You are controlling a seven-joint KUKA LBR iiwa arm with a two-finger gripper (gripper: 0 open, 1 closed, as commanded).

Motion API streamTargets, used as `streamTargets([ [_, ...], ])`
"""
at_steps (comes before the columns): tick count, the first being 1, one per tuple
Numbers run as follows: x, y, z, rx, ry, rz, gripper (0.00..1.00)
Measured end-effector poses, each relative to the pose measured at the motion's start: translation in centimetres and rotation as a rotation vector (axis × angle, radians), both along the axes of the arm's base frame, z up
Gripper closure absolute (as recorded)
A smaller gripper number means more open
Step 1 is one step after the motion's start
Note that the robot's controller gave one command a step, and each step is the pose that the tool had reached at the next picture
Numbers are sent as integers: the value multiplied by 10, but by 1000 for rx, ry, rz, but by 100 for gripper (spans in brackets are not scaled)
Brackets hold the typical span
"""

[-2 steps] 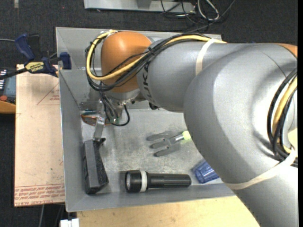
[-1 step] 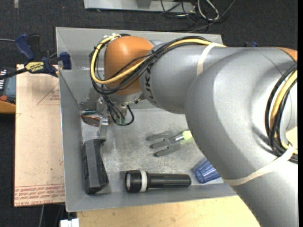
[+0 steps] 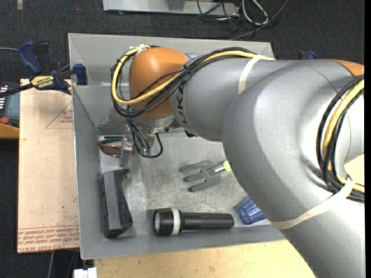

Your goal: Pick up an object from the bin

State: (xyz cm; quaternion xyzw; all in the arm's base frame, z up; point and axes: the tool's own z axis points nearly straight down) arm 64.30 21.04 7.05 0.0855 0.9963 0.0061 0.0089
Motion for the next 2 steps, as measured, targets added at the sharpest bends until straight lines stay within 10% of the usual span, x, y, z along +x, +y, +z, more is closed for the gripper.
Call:
streamTargets([
  [2,-4,-1,25,-3,12,-1,100],
])
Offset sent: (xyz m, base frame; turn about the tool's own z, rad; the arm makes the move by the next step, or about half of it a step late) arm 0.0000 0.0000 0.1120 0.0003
